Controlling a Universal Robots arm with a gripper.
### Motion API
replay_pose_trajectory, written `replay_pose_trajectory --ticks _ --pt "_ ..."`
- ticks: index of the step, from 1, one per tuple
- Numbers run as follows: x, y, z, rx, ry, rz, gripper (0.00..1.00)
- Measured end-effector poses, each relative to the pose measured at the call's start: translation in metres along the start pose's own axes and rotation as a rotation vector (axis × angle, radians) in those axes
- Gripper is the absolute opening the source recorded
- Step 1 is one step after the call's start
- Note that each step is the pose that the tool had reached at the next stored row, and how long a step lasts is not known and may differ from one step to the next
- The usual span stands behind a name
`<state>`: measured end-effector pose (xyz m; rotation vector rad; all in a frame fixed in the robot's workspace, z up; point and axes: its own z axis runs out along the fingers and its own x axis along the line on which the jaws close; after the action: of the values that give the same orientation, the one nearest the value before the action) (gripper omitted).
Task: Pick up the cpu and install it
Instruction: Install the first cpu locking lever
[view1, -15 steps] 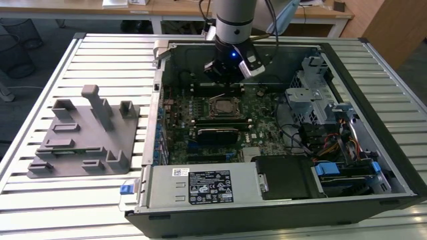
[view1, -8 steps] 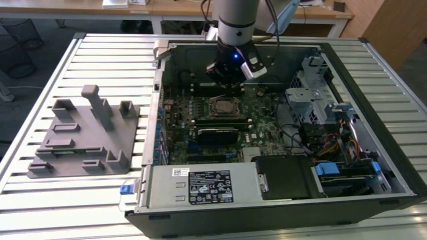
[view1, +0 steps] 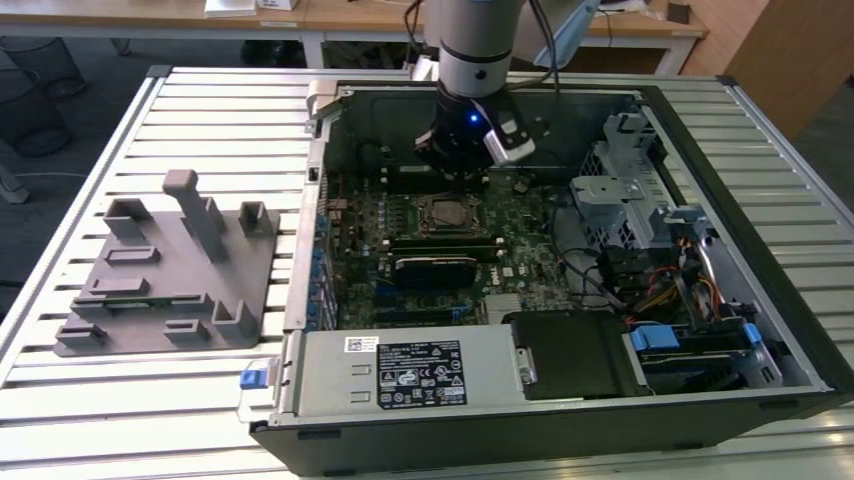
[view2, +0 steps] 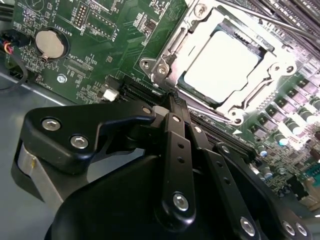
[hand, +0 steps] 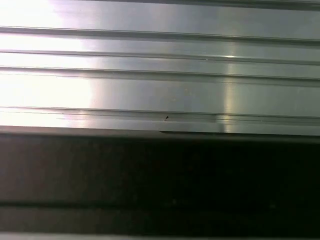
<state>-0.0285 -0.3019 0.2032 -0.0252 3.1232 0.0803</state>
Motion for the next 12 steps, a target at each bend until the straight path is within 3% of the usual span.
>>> replay_pose_trajectory --ticks 5,12 --pt "-0.0008 -0.0002 0.0043 -0.0001 -0.0001 0.000 0.11" --pt "-0.0009 -0.0002 0.0045 -0.0003 -0.0003 0.000 0.11"
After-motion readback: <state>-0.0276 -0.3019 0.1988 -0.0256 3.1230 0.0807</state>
